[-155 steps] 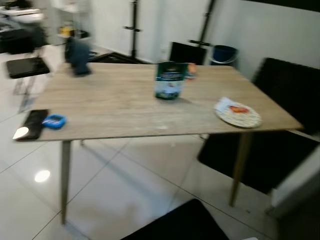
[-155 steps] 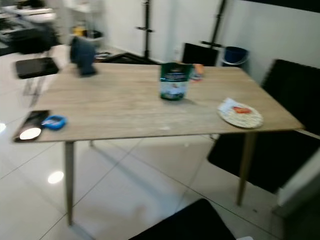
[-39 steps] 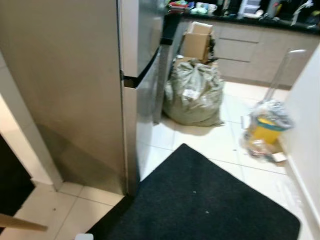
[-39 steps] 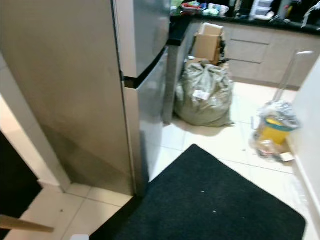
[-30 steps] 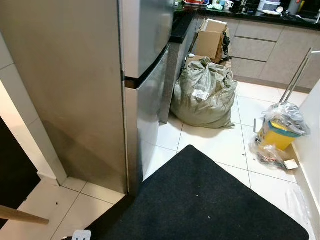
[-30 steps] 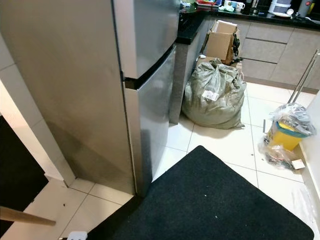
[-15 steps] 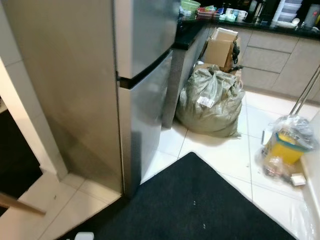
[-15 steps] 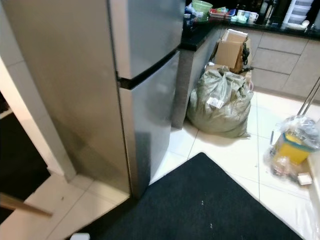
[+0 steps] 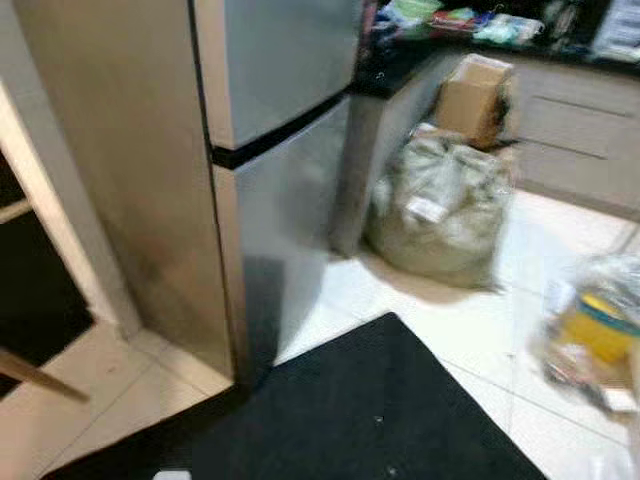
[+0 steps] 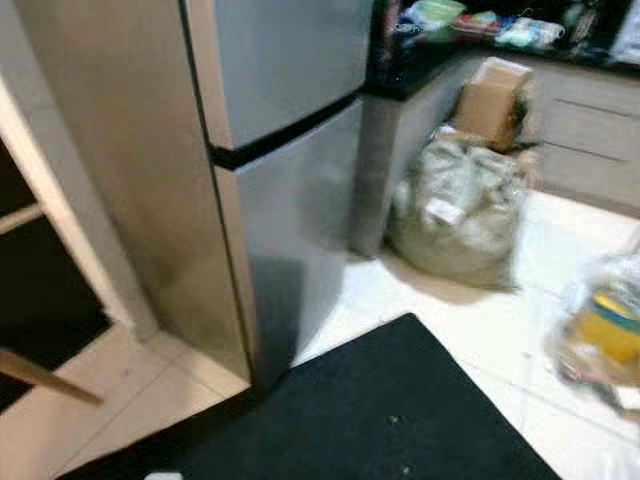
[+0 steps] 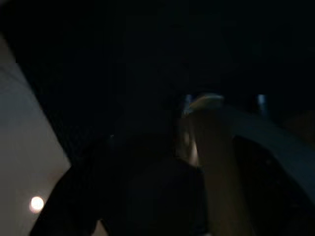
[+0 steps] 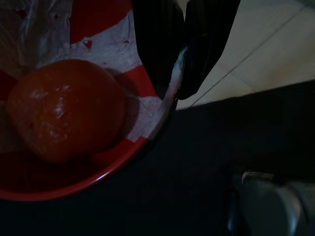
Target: Restocking fridge
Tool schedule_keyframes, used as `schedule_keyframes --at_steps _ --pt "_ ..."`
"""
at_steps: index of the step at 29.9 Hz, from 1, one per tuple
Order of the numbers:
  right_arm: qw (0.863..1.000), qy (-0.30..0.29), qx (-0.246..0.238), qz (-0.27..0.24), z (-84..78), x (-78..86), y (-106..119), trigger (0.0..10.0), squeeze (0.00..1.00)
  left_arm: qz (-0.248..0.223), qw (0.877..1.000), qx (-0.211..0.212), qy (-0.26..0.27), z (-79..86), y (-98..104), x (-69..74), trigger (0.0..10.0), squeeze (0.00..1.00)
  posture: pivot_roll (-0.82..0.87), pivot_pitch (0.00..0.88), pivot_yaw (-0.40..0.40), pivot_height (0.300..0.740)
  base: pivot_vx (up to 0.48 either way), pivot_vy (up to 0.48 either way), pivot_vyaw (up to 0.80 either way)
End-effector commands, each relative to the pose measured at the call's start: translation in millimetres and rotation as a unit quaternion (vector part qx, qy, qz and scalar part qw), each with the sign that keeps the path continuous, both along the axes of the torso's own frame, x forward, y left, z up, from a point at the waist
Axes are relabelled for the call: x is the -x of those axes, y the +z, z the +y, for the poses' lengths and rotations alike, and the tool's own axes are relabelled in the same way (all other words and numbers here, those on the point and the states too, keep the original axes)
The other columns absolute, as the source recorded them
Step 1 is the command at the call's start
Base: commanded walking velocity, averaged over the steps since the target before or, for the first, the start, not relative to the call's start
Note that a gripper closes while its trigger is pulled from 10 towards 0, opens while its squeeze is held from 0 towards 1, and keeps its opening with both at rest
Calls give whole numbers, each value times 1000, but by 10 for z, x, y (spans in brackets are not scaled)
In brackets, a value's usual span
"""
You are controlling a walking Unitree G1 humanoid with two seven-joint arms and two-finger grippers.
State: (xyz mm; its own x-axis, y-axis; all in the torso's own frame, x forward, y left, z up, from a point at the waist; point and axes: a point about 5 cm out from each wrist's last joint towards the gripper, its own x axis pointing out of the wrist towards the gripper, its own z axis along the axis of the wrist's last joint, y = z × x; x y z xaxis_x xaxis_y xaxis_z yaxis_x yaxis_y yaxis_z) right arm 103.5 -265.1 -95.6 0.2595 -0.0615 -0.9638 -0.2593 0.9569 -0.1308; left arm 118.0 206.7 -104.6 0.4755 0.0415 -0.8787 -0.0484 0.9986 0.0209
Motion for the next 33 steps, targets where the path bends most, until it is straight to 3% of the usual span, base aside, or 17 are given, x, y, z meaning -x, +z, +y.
schedule_keyframes --at_steps 1,4,14,33 --pt "1000 1 11 -15 -12 -63 20 10000 0 6 1000 0 12 16 -12 45 10000 0 -109 11 -79 740 0 0 0" --pt "999 9 31 -11 -32 -60 21 10000 0 10 1000 -7 14 23 -14 49 10000 0 -106 8 -80 740 0 0 0" --pt "1000 13 19 -17 5 -95 21 10000 0 19 1000 -4 1 -1 -27 74 10000 0 -106 2 -80 740 0 0 0" --pt "1000 15 10 -18 -13 -108 34 10000 0 20 1000 2 -10 -101 -45 86 10000 0 -114 1 -95 740 320 0 0"
